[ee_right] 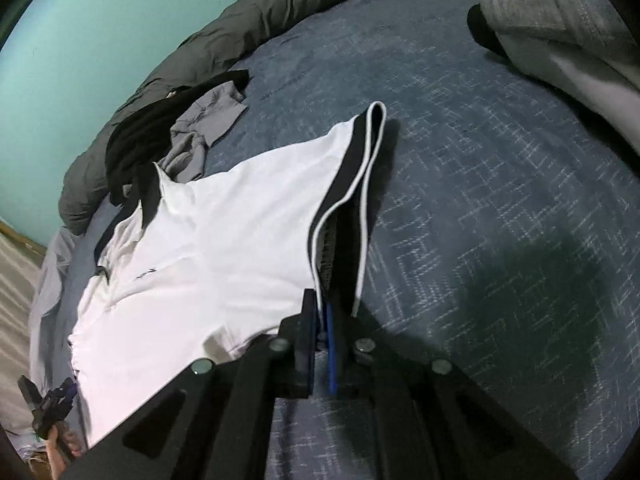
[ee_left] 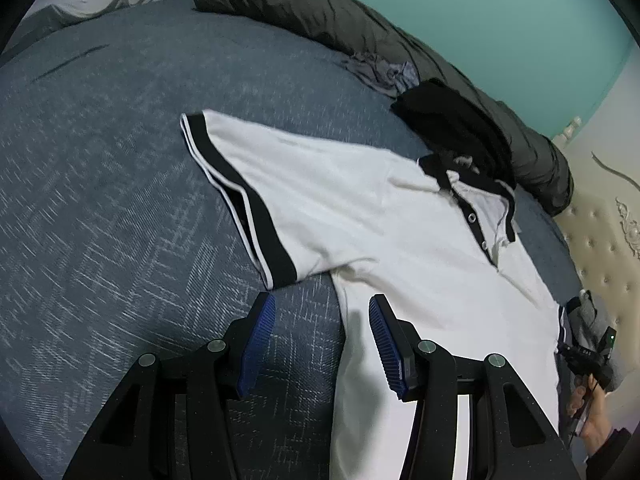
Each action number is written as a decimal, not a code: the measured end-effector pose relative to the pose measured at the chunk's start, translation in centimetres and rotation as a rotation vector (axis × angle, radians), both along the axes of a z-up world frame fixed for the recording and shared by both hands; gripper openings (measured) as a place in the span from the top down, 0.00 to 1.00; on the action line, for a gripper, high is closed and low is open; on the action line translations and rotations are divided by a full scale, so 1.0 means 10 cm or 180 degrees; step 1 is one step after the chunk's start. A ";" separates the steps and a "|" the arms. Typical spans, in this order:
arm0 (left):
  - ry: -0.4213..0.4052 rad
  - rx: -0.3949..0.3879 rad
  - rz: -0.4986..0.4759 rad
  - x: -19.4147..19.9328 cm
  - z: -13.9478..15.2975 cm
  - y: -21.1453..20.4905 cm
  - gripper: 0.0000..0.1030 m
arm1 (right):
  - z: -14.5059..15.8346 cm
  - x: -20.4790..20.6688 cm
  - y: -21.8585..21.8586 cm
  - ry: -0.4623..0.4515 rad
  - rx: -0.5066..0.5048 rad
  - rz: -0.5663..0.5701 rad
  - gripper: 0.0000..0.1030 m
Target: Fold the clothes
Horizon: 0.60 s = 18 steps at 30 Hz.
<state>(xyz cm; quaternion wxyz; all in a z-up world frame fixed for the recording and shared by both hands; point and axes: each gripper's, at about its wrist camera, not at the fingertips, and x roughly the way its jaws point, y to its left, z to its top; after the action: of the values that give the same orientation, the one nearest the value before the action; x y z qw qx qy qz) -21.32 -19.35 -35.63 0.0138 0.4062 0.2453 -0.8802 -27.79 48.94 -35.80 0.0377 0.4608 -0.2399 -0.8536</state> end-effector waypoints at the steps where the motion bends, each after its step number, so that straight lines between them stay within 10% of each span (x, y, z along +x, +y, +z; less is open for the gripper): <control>1: 0.0034 -0.0003 0.0020 0.01 0.05 -0.02 0.48 | 0.05 0.01 0.00 0.0005 0.0084 -0.0005 0.82; 9: 0.0095 -0.0103 -0.0189 -0.57 0.41 0.01 0.39 | 0.78 -0.14 -0.06 0.0514 0.0652 0.0232 0.67; 18: -0.0265 -0.0432 -0.0774 -1.81 0.35 0.36 0.39 | 0.73 -1.19 -0.91 0.0180 0.0651 0.0955 0.66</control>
<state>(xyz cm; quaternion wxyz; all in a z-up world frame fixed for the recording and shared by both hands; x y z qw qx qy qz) -39.47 -15.73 -32.14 -0.0553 0.4672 0.1335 -0.8722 -39.66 39.83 -28.53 0.1243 0.4688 -0.0791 -0.8709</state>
